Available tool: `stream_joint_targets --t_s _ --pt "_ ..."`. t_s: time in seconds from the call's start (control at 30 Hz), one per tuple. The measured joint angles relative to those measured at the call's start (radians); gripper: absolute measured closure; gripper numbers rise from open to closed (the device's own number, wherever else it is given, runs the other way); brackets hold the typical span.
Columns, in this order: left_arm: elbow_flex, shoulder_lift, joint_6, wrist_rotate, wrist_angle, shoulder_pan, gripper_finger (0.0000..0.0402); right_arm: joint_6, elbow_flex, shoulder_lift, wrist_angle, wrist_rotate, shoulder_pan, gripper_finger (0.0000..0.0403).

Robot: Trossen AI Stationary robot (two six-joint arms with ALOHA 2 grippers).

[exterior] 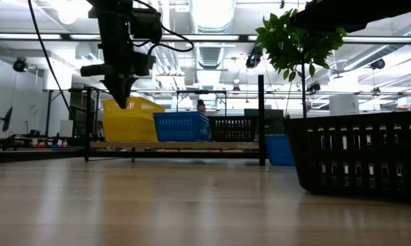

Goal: Stack baskets on shelf by color
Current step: Stack the top yellow basket on top of the other yellow basket on the shelf, then stack the right black basket on top of the other black basket on the shelf

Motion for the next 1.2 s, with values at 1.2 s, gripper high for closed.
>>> stream_joint_targets --t_s 1.2 --pt "0.060 -0.162 -0.526 -0.043 0.240 -0.575 0.0320 0.348 0.123 0.049 -0.007 -0.039 0.133 0.0339"
